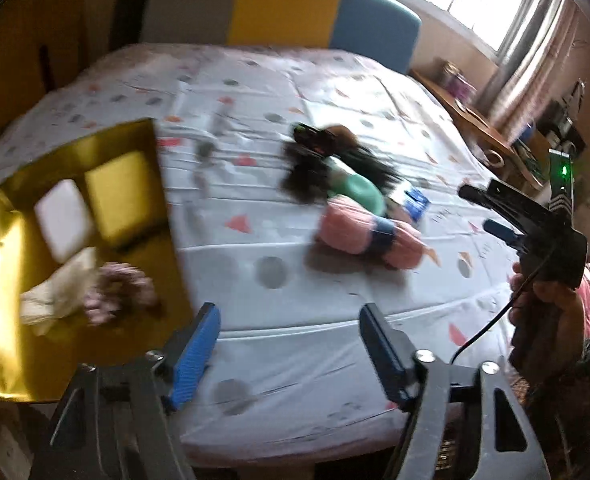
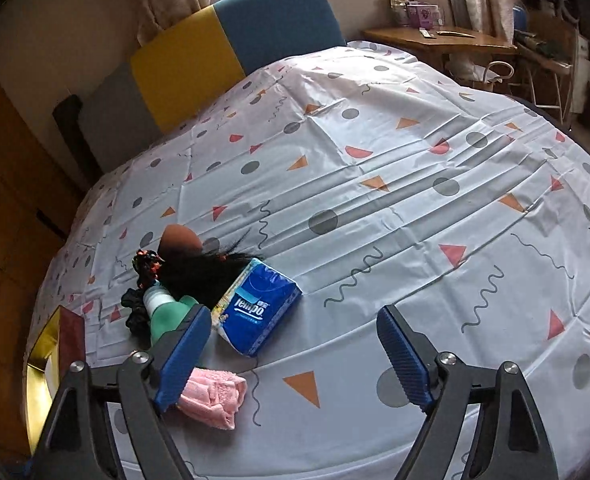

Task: Organize soft objects
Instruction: 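Reach the left tool down and grasp the rolled pink towel with blue band, then grasp the blue Tempo tissue pack with the right tool while the left tool holds the towel, then carry the pink towel into the gold tray and open the left tool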

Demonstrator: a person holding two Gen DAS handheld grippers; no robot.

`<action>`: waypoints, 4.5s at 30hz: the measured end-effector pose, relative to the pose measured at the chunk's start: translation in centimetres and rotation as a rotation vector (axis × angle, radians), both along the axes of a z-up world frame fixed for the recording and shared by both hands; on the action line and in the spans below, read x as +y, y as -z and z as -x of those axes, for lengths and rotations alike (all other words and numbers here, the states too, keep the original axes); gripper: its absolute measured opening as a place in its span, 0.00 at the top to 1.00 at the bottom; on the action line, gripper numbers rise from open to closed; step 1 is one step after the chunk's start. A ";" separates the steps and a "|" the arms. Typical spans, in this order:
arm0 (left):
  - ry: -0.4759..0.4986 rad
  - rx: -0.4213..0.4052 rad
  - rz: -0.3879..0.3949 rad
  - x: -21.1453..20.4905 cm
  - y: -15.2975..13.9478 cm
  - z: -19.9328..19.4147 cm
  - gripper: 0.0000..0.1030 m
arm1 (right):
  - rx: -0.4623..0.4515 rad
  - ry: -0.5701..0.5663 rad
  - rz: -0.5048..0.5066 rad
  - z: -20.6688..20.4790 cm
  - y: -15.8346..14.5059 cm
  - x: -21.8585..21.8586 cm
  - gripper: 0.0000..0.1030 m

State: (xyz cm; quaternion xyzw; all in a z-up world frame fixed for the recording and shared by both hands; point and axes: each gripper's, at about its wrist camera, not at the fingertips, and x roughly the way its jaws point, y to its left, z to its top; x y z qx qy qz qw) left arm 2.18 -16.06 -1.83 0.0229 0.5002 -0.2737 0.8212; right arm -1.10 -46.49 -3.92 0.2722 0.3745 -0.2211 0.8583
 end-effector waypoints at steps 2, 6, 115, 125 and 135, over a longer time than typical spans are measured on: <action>0.034 0.056 0.021 -1.8 0.6 -0.4 0.39 | -0.010 0.008 -0.016 0.2 0.0 -0.2 0.17; 0.053 0.154 0.036 -5.8 2.3 -1.8 0.41 | -0.033 0.023 -0.037 0.6 -0.2 -0.6 0.16; 0.018 -0.314 -0.004 0.7 -2.4 3.7 0.63 | 0.348 -0.293 0.150 -5.4 7.4 4.5 0.44; -0.026 -0.319 0.008 2.4 -3.0 3.5 0.63 | 0.342 -0.302 0.165 -5.5 7.4 4.7 0.47; -0.074 -0.305 0.024 4.4 -3.2 2.6 0.63 | 0.344 -0.320 0.196 -5.5 7.3 5.1 0.48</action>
